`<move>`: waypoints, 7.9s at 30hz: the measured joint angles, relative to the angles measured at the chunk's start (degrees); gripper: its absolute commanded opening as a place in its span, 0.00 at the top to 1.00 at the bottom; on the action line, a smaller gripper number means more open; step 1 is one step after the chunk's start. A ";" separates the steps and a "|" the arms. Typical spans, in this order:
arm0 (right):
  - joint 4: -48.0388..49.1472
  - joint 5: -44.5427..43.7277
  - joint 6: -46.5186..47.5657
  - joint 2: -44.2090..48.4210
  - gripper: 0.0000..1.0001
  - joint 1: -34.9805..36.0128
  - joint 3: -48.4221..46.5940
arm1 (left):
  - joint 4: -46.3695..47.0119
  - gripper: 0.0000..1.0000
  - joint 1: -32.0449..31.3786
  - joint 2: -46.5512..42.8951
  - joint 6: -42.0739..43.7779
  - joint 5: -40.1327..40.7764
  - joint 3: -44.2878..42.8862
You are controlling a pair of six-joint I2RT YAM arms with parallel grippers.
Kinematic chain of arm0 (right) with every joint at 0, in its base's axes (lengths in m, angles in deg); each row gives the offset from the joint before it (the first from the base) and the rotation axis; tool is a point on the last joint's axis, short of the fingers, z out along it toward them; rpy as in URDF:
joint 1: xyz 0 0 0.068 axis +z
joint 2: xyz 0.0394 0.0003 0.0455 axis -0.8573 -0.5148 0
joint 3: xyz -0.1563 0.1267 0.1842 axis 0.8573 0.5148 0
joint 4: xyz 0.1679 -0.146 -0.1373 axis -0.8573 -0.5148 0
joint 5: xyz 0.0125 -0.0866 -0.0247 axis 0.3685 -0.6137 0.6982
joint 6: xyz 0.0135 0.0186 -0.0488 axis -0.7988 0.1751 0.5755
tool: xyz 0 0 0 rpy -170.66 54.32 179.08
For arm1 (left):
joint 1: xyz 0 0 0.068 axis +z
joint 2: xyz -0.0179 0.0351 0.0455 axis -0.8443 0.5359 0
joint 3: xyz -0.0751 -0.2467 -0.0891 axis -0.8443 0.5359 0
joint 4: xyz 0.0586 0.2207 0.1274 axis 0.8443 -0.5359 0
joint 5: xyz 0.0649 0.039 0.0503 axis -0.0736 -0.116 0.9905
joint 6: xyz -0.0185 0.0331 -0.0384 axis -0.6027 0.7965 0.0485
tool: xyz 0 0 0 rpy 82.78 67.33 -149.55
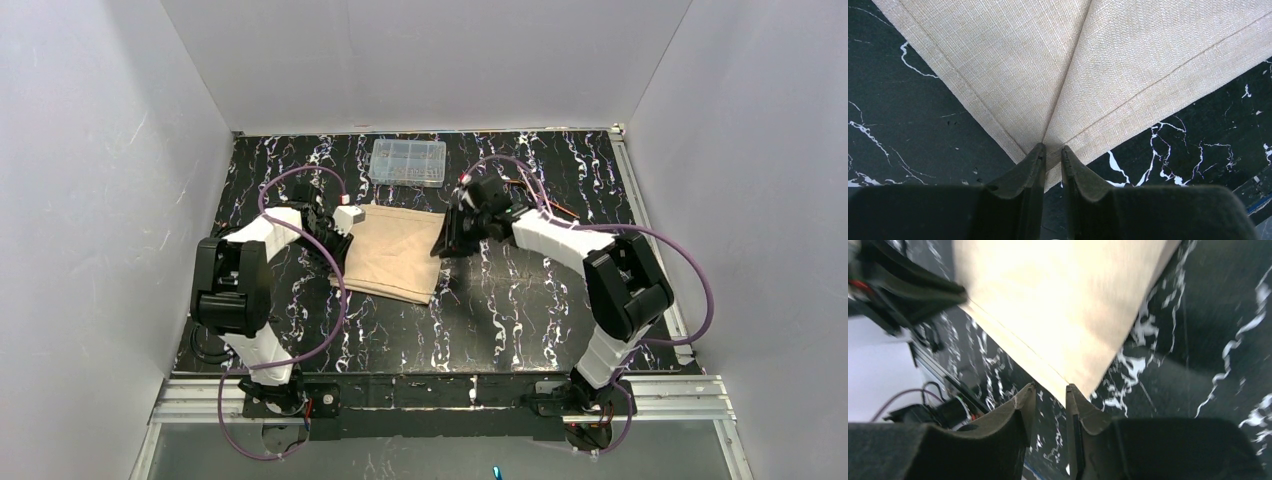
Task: Fold the napkin into a case and place the utensils inside
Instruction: Smooth out the upper triangle-folded napkin at the center of the board, then pick up the upper triangle-folded napkin from the center of the board, then turn over the upper triangle folded napkin at the center of the board.
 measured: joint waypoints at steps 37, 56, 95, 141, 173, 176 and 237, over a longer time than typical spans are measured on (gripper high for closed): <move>31.82 22.73 -10.49 -26.97 0.87 -12.76 -13.86 | 4.24 0.85 -1.16 -1.51 2.27 -2.23 1.57; 35.65 23.93 -13.29 -31.98 0.87 -16.50 -11.85 | 5.97 0.88 -2.69 -1.31 5.42 2.10 3.08; 6.19 10.40 5.68 -14.58 0.50 -12.85 -18.49 | -4.35 0.02 -3.45 -25.46 -2.56 7.23 -13.07; 12.28 -15.17 62.93 13.64 0.01 22.21 16.68 | 12.59 0.22 3.34 -16.94 70.53 -11.98 20.13; 20.50 -27.47 65.59 4.39 0.37 24.20 17.33 | 16.81 0.55 3.34 -17.49 83.84 -12.98 24.04; 21.18 -27.50 64.63 3.89 0.41 24.20 17.35 | 16.04 0.64 3.34 -17.35 84.19 -12.50 24.06; -4.98 -30.77 24.46 27.36 0.98 18.12 6.91 | -37.00 1.00 1.60 -11.89 26.47 -24.55 -22.34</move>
